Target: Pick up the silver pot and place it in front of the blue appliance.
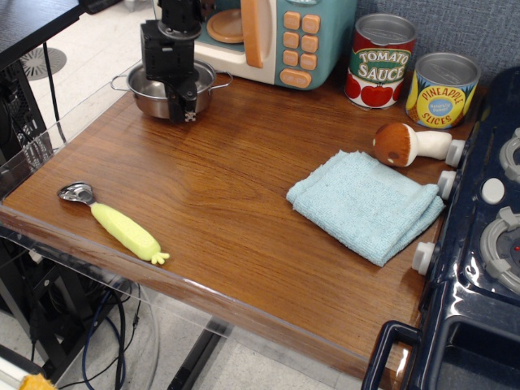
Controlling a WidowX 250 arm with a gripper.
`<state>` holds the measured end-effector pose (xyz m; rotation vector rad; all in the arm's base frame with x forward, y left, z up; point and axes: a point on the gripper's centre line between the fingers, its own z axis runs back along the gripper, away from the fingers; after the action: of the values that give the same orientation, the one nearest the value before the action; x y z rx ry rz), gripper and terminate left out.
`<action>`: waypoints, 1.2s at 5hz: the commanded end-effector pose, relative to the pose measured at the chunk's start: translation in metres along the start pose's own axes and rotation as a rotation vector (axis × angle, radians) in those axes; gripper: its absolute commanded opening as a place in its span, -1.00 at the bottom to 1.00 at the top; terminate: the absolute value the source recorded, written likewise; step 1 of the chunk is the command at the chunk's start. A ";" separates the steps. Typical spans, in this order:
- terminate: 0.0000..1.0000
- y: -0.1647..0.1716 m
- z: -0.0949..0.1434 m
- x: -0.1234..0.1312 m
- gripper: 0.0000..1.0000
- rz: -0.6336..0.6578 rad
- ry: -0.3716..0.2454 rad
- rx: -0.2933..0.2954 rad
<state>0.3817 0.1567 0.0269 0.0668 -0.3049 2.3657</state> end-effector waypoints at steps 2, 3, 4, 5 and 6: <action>-1.00 -0.018 0.010 0.021 1.00 0.061 -0.014 -0.065; -1.00 -0.020 0.016 0.027 1.00 0.077 -0.001 -0.072; -1.00 -0.022 0.028 0.031 1.00 0.081 0.014 -0.083; -1.00 -0.024 0.046 0.042 1.00 0.102 0.042 -0.089; -1.00 -0.021 0.073 0.053 1.00 0.138 0.108 -0.113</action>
<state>0.3597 0.1855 0.0821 -0.0769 -0.3413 2.4715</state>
